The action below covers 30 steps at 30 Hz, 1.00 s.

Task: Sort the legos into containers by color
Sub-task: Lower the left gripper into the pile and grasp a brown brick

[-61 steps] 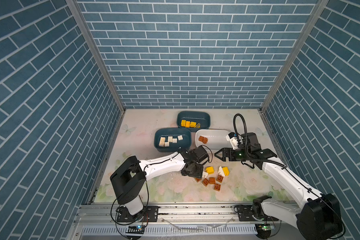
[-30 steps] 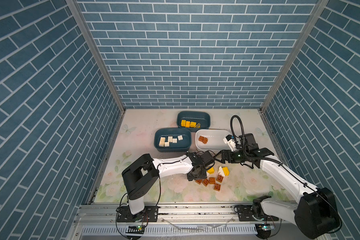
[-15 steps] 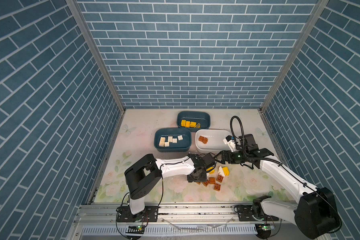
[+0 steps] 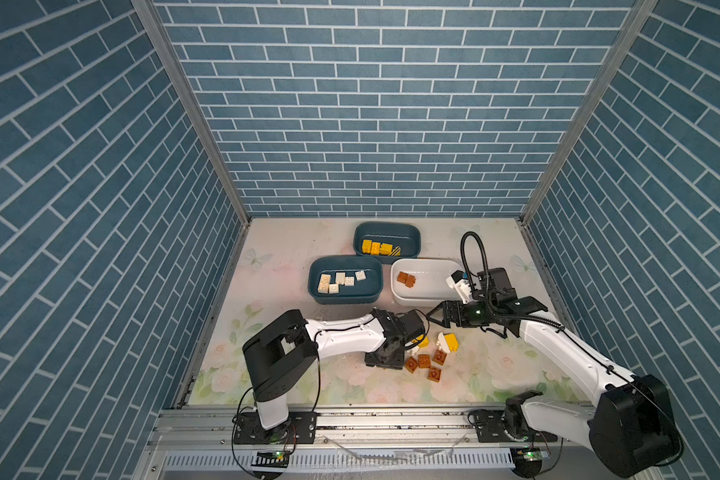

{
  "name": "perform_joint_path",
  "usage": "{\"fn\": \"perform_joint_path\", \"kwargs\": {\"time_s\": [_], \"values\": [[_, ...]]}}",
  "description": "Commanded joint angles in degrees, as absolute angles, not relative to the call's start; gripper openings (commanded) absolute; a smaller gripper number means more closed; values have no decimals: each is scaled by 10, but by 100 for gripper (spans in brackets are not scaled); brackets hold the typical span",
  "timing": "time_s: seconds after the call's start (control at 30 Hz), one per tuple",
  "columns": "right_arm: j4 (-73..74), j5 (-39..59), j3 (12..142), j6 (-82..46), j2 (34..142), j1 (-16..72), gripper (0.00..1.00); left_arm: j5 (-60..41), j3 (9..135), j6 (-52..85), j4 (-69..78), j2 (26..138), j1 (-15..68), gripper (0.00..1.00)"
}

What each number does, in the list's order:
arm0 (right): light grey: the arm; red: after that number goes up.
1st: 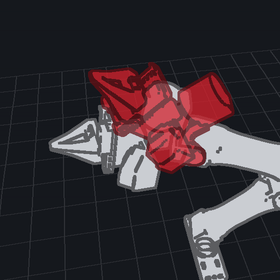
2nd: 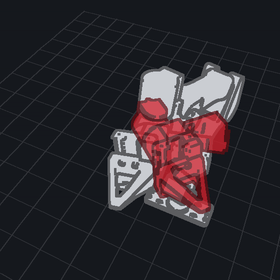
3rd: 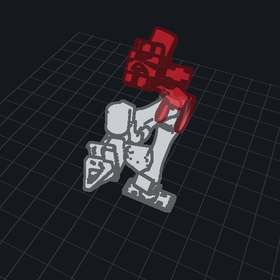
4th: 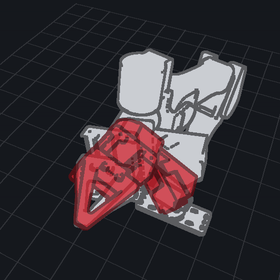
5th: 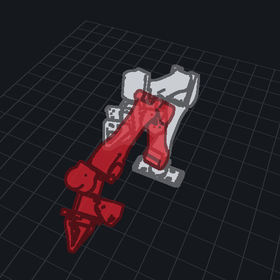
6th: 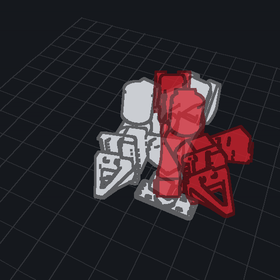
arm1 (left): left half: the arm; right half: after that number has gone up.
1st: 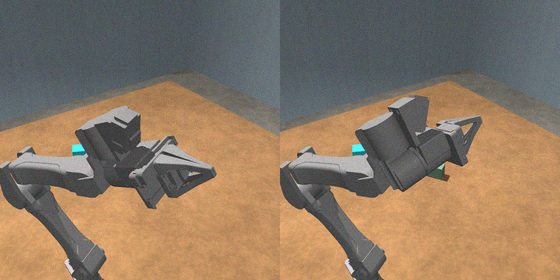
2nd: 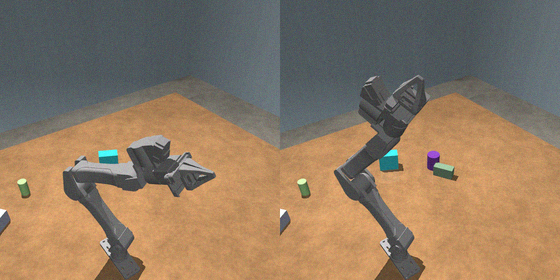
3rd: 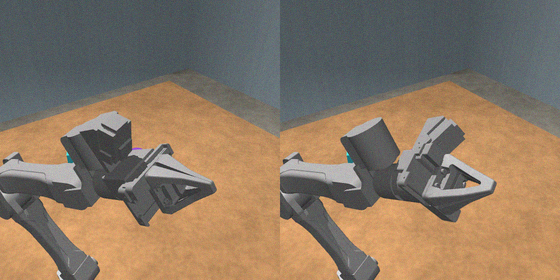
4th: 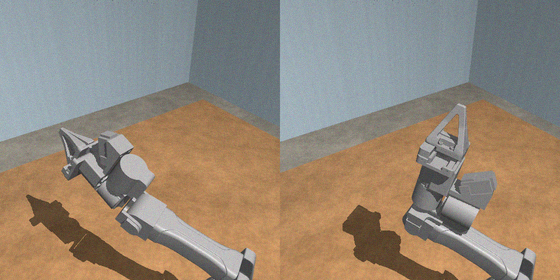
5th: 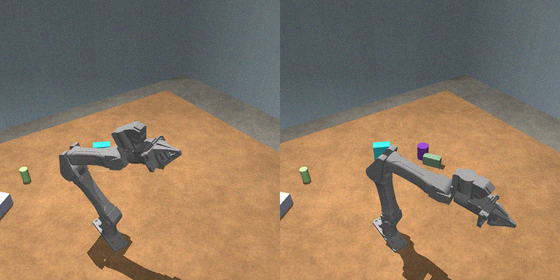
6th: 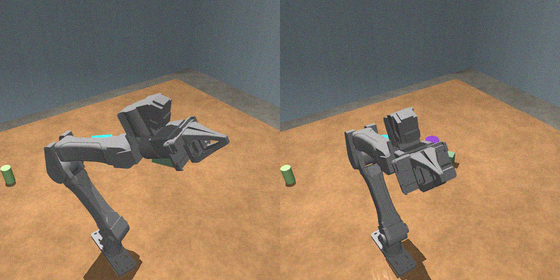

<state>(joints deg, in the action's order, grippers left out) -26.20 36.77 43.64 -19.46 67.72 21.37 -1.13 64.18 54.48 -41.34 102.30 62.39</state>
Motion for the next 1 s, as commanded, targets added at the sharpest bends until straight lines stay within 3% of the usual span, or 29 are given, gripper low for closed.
{"fn": "perform_joint_path", "kwargs": {"time_s": [0.0, 0.53, 0.83, 0.97], "values": [[-264, 374, 431, -192, 675, 215, 98, 4, 632, 537, -436, 1017, 622, 56], [-262, 380, 445, -186, 694, 214, 98, -7, 628, 551, -405, 1006, 606, 53], [-263, 382, 446, -183, 699, 214, 98, 7, 619, 548, -403, 1009, 599, 34], [-265, 383, 448, -183, 698, 215, 98, 10, 635, 531, -431, 990, 597, 31]]}}
